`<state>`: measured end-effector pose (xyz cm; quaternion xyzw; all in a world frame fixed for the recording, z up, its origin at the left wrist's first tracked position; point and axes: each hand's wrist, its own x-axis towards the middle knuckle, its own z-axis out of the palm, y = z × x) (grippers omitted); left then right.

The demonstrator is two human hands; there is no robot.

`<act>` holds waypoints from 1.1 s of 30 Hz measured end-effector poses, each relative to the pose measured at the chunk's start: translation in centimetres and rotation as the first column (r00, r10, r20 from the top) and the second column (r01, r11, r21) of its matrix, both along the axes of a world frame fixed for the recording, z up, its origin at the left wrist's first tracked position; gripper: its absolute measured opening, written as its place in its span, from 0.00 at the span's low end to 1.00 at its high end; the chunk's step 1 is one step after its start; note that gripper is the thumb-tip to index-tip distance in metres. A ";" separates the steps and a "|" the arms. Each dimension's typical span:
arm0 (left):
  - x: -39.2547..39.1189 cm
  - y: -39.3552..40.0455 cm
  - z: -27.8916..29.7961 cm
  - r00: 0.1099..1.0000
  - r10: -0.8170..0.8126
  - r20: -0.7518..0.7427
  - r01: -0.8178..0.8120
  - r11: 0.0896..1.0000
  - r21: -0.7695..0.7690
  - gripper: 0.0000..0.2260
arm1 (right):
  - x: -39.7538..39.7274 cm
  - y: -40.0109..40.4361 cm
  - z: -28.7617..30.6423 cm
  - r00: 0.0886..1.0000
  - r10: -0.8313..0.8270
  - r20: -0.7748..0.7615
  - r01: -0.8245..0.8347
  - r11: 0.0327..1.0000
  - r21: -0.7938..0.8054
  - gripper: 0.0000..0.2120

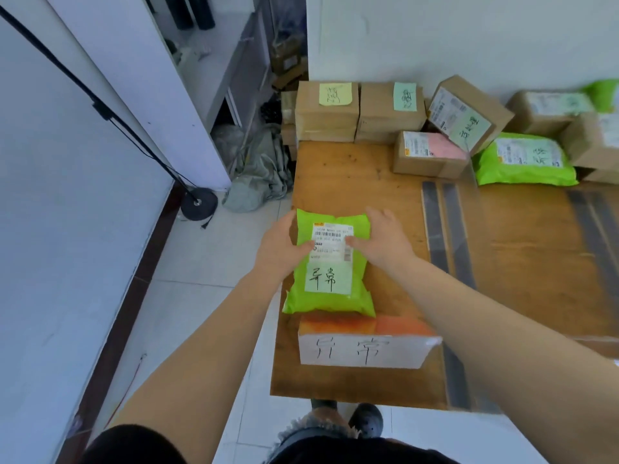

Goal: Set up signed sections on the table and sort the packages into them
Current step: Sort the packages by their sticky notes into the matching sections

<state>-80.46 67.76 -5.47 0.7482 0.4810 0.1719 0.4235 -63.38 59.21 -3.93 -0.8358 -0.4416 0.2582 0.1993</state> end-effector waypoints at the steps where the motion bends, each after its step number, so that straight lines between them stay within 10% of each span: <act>1: 0.5 1.2 0.7 1.000 -0.007 -0.001 0.007 0.999 0.046 0.27 | 0.6 1.0 0.7 1.000 0.000 0.019 0.000 1.000 0.004 0.36; 21: 13.4 24.0 3.9 0.996 -0.086 -0.019 0.088 0.986 0.142 0.16 | 10.6 23.5 4.7 0.993 0.027 0.112 -0.032 0.998 0.046 0.32; 33: 17.5 28.6 -0.8 0.994 0.102 0.028 -0.101 0.995 -0.022 0.31 | 15.7 31.1 0.6 0.868 0.247 0.431 -0.210 0.969 -0.132 0.28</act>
